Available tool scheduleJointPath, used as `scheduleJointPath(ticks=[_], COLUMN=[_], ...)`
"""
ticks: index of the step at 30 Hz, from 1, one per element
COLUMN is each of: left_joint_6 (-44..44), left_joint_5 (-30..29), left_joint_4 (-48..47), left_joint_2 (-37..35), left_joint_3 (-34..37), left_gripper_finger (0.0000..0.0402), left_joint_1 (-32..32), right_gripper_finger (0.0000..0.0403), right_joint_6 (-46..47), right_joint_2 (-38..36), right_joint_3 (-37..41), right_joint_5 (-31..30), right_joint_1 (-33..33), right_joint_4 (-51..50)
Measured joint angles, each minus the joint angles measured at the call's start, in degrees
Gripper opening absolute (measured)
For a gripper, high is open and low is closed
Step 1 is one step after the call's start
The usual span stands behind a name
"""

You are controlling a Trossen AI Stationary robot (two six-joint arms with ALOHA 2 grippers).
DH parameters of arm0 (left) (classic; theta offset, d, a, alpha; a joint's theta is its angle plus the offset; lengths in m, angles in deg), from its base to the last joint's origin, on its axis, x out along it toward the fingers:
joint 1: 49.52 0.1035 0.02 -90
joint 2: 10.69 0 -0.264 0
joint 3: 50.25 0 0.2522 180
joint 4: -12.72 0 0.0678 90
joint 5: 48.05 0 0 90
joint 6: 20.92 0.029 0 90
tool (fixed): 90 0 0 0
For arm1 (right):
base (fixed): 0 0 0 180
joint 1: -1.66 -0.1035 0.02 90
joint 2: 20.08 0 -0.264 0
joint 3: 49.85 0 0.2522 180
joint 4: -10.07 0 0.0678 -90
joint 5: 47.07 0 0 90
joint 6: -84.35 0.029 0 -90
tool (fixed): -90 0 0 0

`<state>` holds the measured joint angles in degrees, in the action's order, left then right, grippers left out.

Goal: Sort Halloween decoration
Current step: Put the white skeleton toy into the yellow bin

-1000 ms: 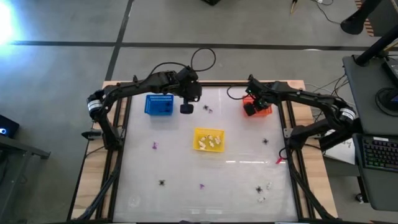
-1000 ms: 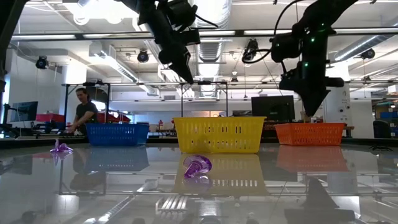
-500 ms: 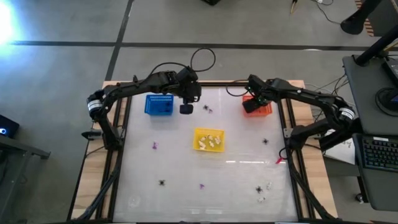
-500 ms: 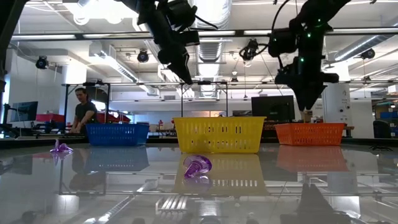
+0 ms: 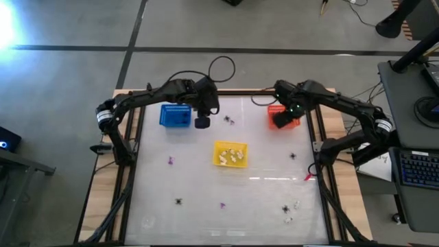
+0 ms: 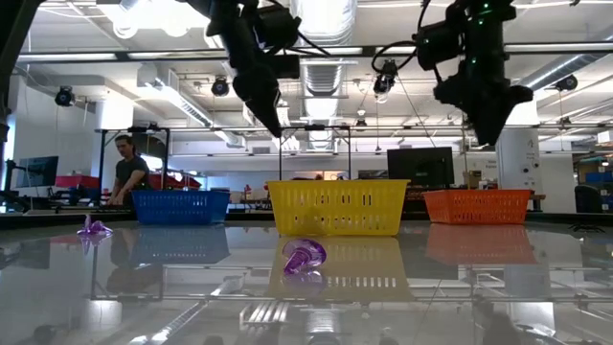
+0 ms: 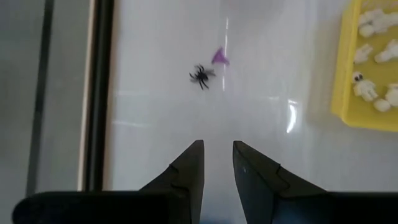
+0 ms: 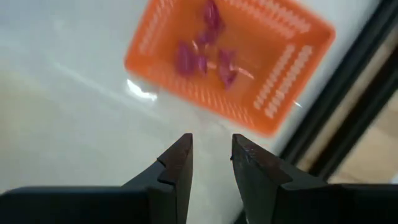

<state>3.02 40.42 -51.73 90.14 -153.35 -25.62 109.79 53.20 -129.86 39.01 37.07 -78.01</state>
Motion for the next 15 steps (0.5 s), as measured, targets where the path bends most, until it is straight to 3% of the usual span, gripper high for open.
scheduleJointPath(ticks=[8,15], left_joint_6=[-2.4,-6.0], left_joint_5=[0.1,2.6], left_joint_4=[-7.2,-21.1], left_joint_2=[-0.7,-1.2], left_joint_3=[0.0,0.1], left_gripper_finger=[0.0068,0.0068], left_joint_1=[-0.1,-0.4], right_gripper_finger=[0.0104,0.0101], right_joint_6=[1.1,2.5], right_joint_2=[-0.8,-0.9], right_joint_3=[0.1,0.1], right_joint_5=[1.4,1.4], right_joint_1=[-5.0,-9.7], right_joint_4=[-2.8,-3.0])
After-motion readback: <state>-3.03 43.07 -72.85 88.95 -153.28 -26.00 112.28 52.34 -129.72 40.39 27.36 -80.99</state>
